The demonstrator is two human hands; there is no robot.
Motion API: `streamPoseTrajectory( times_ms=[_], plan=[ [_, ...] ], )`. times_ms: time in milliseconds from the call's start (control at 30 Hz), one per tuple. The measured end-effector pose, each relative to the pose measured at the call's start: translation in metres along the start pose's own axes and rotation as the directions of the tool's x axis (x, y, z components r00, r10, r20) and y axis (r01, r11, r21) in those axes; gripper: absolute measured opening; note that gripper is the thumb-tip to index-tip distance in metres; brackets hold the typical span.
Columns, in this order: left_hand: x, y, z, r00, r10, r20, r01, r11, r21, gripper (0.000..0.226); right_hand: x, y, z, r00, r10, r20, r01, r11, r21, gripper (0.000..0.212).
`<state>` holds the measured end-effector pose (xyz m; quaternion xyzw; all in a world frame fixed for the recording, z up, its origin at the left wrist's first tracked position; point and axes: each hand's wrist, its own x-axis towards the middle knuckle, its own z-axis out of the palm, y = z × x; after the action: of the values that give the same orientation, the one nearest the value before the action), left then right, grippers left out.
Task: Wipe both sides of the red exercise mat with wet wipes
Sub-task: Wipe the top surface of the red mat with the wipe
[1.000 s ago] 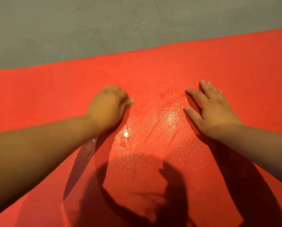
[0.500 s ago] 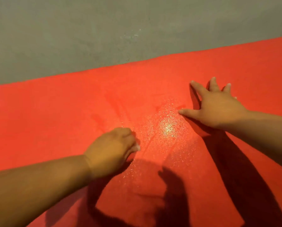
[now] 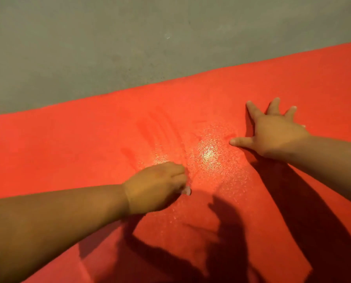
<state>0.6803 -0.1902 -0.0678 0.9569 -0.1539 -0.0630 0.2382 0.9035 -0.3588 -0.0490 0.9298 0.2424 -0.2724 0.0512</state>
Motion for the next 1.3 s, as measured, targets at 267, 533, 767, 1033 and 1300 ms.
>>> streamPoseTrajectory(
  times_ms=[267, 533, 767, 1033, 1300],
  plan=[
    [0.091, -0.12, -0.054, 0.501, -0.75, -0.431, 0.783, 0.605, -0.143, 0.023, 0.011, -0.002, -0.005, 0.999, 0.014, 0.035, -0.015, 0.999, 0.052, 0.118],
    [0.064, -0.071, -0.031, 0.928, -0.301, -0.219, 0.34, 0.925, 0.171, 0.033, 0.012, -0.009, -0.013, 0.997, 0.012, 0.081, -0.019, 0.997, 0.08, 0.124],
    [0.093, -0.11, -0.045, 0.675, -0.625, -0.391, 0.674, 0.739, -0.018, 0.027, 0.016, -0.008, -0.015, 0.996, 0.018, 0.085, -0.026, 0.995, 0.095, 0.125],
    [0.05, -0.155, -0.075, 0.529, -0.695, -0.486, 0.836, 0.525, 0.159, 0.032, 0.018, -0.01, -0.017, 0.995, 0.031, 0.095, -0.039, 0.995, 0.09, 0.131],
    [0.132, -0.12, -0.057, 0.51, -0.725, -0.462, 0.8, 0.597, -0.055, 0.023, 0.019, -0.013, -0.02, 0.992, 0.045, 0.118, -0.056, 0.994, 0.095, 0.134]
  ],
)
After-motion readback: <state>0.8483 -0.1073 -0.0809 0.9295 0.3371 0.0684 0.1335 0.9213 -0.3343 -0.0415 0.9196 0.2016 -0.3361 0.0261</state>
